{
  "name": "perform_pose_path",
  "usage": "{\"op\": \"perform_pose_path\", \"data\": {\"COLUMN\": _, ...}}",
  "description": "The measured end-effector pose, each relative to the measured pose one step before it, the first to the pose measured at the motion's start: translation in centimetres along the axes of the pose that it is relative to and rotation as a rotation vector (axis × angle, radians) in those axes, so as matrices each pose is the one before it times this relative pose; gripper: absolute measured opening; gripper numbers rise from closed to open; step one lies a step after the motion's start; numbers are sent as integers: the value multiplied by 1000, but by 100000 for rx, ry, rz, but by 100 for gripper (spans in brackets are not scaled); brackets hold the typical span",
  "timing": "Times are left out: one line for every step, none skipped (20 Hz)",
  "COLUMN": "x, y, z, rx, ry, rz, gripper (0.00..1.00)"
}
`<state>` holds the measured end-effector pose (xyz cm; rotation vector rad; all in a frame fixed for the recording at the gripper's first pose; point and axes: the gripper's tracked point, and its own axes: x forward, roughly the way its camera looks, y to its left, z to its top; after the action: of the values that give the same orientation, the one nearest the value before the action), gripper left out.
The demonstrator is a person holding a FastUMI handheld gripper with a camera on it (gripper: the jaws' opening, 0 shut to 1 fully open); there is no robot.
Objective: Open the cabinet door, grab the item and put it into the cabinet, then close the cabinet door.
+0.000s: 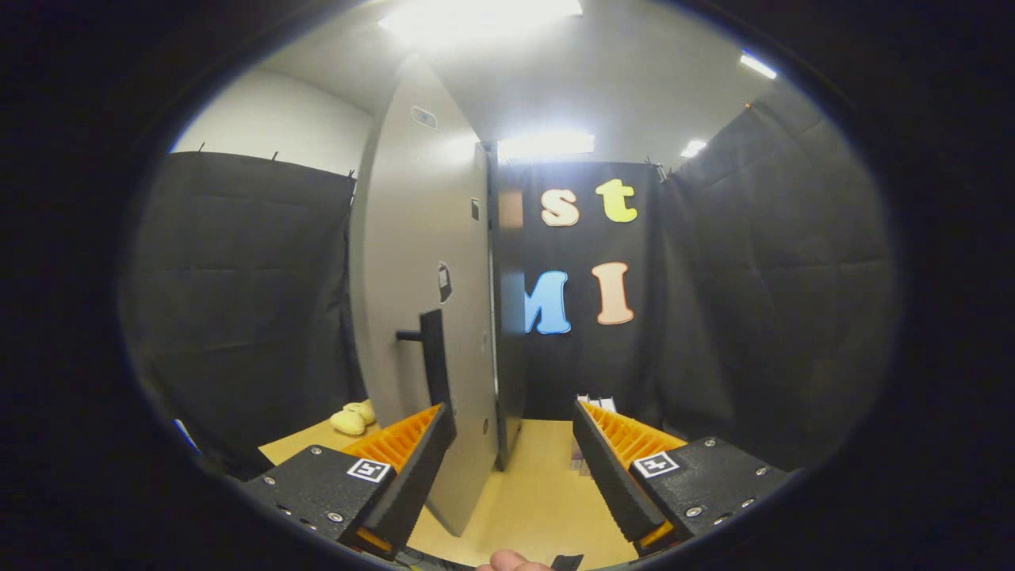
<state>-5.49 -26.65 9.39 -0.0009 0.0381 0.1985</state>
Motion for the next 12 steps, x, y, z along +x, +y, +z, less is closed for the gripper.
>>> {"op": "perform_pose_path", "data": {"x": 862, "y": -607, "z": -276, "rx": 1961, "ry": 931, "rz": -3223, "gripper": 95}}
{"op": "perform_pose_path", "data": {"x": 776, "y": -402, "z": -711, "rx": 1335, "ry": 2352, "rz": -3132, "gripper": 95}}
{"op": "perform_pose_path", "data": {"x": 147, "y": -209, "z": -591, "rx": 722, "ry": 2341, "rz": -2588, "gripper": 95}}
{"op": "perform_pose_path", "data": {"x": 379, "y": 59, "z": -225, "rx": 1653, "ry": 1640, "rz": -1737, "gripper": 95}}
{"op": "perform_pose_path", "data": {"x": 715, "y": 935, "z": -105, "rx": 2427, "ry": 1038, "rz": 1072, "gripper": 95}}
{"op": "perform_pose_path", "data": {"x": 811, "y": 997, "z": -116, "rx": 2057, "ry": 556, "rz": 968, "gripper": 95}}
{"op": "perform_pose_path", "data": {"x": 680, "y": 655, "z": -123, "rx": 1187, "ry": 271, "rz": 1048, "gripper": 95}}
{"op": "perform_pose_path", "data": {"x": -194, "y": 141, "z": -19, "rx": -546, "ry": -233, "rz": -424, "gripper": 95}}
{"op": "perform_pose_path", "data": {"x": -20, "y": 290, "z": 216, "rx": -2007, "ry": -969, "rz": -57, "gripper": 94}}
{"op": "perform_pose_path", "data": {"x": -315, "y": 5, "z": -255, "rx": -2044, "ry": 79, "rz": -331, "gripper": 94}}
{"op": "perform_pose_path", "data": {"x": -279, "y": 139, "z": -262, "rx": -414, "ry": 243, "rz": -324, "gripper": 94}}
{"op": "perform_pose_path", "data": {"x": -178, "y": 211, "z": -342, "rx": 351, "ry": 274, "rz": -460, "gripper": 94}}
